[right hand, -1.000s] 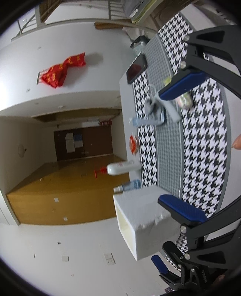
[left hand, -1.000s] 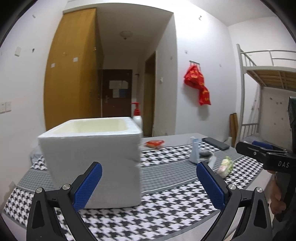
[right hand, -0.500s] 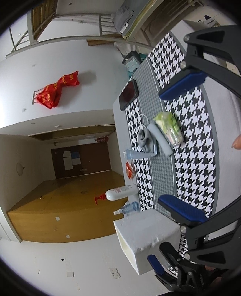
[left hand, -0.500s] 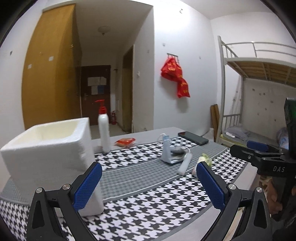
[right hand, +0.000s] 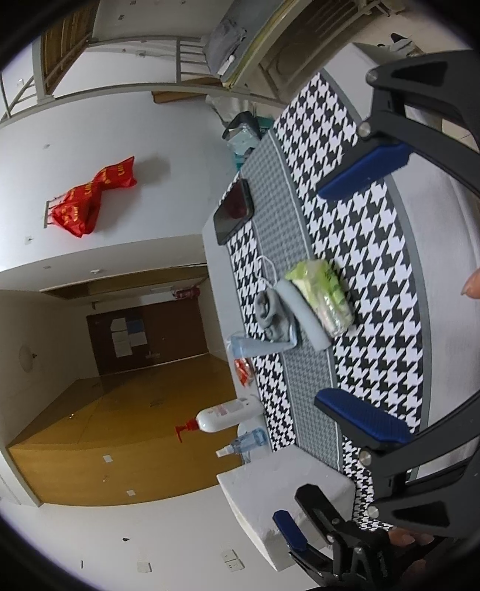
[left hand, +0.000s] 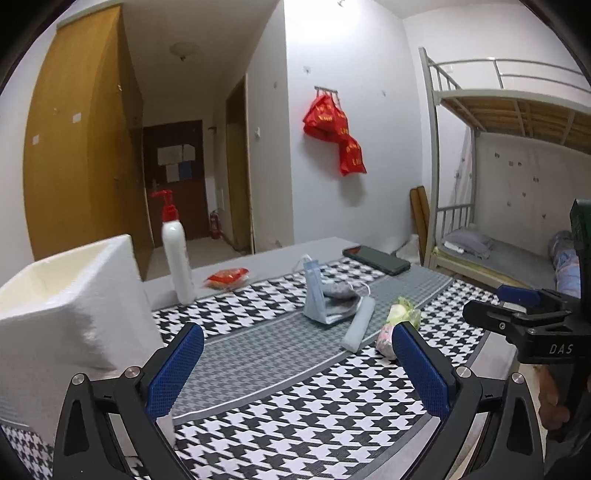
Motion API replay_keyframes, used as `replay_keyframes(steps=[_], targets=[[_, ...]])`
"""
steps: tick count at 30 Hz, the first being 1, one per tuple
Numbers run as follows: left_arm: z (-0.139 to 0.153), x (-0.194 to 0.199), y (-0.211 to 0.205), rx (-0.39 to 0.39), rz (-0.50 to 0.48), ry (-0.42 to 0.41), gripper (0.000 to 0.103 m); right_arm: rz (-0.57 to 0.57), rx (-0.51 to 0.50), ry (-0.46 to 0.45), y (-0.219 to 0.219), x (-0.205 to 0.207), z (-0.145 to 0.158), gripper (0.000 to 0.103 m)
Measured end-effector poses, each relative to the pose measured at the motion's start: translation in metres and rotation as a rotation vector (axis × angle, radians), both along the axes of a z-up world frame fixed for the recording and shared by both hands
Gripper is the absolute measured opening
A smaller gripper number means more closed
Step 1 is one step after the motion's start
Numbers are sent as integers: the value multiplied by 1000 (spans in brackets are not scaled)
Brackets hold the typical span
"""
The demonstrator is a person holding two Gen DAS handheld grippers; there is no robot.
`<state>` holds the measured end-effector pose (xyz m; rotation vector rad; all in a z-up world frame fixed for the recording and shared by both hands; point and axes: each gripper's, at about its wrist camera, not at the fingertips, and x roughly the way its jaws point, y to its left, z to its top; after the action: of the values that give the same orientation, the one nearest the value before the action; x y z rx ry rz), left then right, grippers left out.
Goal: Organize soft objects
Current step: 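Move the left tool to the white foam tube and grasp it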
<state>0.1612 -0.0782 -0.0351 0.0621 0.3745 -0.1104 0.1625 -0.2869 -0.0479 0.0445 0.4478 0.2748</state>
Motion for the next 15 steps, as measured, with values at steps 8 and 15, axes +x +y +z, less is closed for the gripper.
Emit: replay_keyframes(steps=[8,15], targets=[[-7,21,-9,-8,-30,75,102,15,18,29,-6,14,-8,103],[-7,49,-21,13,-70,131,102,31,16,62,-8,28,-16,103]])
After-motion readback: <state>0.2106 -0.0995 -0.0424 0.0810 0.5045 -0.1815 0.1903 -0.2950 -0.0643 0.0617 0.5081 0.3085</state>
